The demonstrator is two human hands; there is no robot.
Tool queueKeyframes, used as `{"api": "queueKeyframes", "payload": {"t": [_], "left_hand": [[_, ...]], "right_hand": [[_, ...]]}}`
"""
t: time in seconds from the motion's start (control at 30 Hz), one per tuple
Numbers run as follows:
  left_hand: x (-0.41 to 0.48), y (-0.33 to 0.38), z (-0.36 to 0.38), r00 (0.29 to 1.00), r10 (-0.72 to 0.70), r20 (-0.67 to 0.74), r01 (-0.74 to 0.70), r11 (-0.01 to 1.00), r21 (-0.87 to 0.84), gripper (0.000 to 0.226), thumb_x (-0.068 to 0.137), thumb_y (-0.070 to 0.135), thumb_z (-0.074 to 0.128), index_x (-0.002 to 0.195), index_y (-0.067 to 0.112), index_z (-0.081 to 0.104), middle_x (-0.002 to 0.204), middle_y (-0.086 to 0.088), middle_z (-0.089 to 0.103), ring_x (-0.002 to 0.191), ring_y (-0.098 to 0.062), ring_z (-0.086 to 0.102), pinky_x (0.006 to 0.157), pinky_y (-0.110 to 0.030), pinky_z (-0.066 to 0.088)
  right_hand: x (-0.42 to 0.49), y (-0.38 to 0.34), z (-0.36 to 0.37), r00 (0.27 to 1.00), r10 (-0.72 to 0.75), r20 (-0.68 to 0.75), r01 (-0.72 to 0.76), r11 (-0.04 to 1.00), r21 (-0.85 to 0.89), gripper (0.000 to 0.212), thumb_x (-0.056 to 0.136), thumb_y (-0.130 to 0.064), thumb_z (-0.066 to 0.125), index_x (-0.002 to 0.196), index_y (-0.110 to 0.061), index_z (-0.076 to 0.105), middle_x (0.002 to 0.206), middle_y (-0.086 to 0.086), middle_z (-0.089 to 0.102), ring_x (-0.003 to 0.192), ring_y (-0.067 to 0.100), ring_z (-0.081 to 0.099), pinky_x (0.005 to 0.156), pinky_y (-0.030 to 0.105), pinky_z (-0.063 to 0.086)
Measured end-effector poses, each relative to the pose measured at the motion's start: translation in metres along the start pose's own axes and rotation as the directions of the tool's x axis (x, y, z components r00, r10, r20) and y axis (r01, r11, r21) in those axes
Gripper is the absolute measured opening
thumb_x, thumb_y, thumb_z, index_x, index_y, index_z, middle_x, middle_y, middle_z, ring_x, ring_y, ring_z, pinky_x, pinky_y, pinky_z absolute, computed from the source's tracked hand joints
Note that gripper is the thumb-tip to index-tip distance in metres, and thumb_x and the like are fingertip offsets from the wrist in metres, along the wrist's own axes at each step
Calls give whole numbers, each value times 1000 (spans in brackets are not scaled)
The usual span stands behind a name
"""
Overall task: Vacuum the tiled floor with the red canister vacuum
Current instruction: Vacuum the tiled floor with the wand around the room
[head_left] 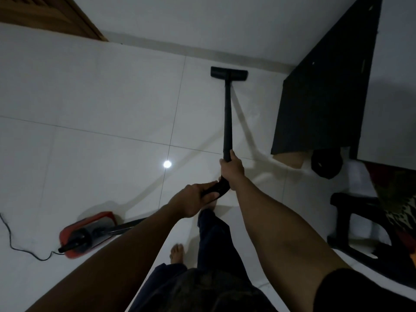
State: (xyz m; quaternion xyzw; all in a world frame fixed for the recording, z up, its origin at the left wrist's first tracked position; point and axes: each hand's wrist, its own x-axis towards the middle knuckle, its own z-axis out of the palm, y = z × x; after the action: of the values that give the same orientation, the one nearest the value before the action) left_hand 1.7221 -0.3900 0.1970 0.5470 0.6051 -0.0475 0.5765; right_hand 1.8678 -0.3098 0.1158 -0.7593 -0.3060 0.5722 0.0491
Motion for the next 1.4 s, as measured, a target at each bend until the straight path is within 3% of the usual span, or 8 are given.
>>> {"api": "queueKeyframes", "payload": {"t": [0.13,0.23,0.6,0.8,0.93,1.17,1.27,1.4], "left_hand": [[17,9,-15,997,-28,-73,25,999,-47,50,102,49,48,151,39,40,86,0,62,63,-7,55,70,-30,49],[23,9,-23,995,-43,-91,41,999,-27,52,102,51,48,152,38,40,87,-1,64,68,-12,58,75,-35,52],[-17,-13,1,1000,22,-13,-22,998,55,52,103,50,45,153,36,38,92,-2,69,72,-13,60,75,-32,50],[-64,-49,50,996,89,24,-91,991,93,53,103,53,42,153,36,37,92,-3,70,71,-12,60,75,-30,49],[-112,-80,83,988,149,48,-154,980,126,52,102,56,42,151,39,40,96,-4,72,76,-14,64,80,-35,53],[-205,-143,148,965,223,136,-248,947,206,56,99,63,39,151,44,36,110,-3,73,89,-16,68,90,-41,53],[-244,-159,175,959,215,186,-251,947,199,54,100,60,41,151,42,39,113,-3,73,92,-16,67,91,-37,52],[-291,-173,206,941,228,251,-285,932,224,53,101,57,43,152,42,37,121,0,71,92,-11,64,86,-28,47]], "right_hand": [[17,-29,-2,1000,30,0,-30,997,68,65,100,-28,54,157,-40,26,126,8,62,77,25,66,76,43,63],[24,-41,1,999,32,0,-32,996,86,65,99,-29,56,156,-41,26,127,7,62,83,30,69,78,49,63],[-25,1,13,998,-37,-49,40,997,71,60,101,-31,55,156,-38,31,124,5,63,70,20,66,72,41,63],[-76,60,30,990,-96,-102,99,995,19,60,100,-34,54,156,-35,32,133,4,61,104,26,65,90,41,57],[-126,108,50,984,-103,-143,118,988,102,60,100,-33,56,155,-36,33,136,3,60,108,23,63,96,42,55],[-226,208,97,977,-75,-200,102,986,129,60,100,-35,56,154,-43,32,116,2,67,84,25,70,78,41,61],[-260,253,115,976,-58,-208,91,983,156,61,99,-34,57,155,-42,32,114,3,68,82,27,70,72,43,62],[-307,304,127,978,-19,-208,58,981,184,60,100,-31,56,155,-39,33,111,5,67,80,22,67,63,33,57]]}}
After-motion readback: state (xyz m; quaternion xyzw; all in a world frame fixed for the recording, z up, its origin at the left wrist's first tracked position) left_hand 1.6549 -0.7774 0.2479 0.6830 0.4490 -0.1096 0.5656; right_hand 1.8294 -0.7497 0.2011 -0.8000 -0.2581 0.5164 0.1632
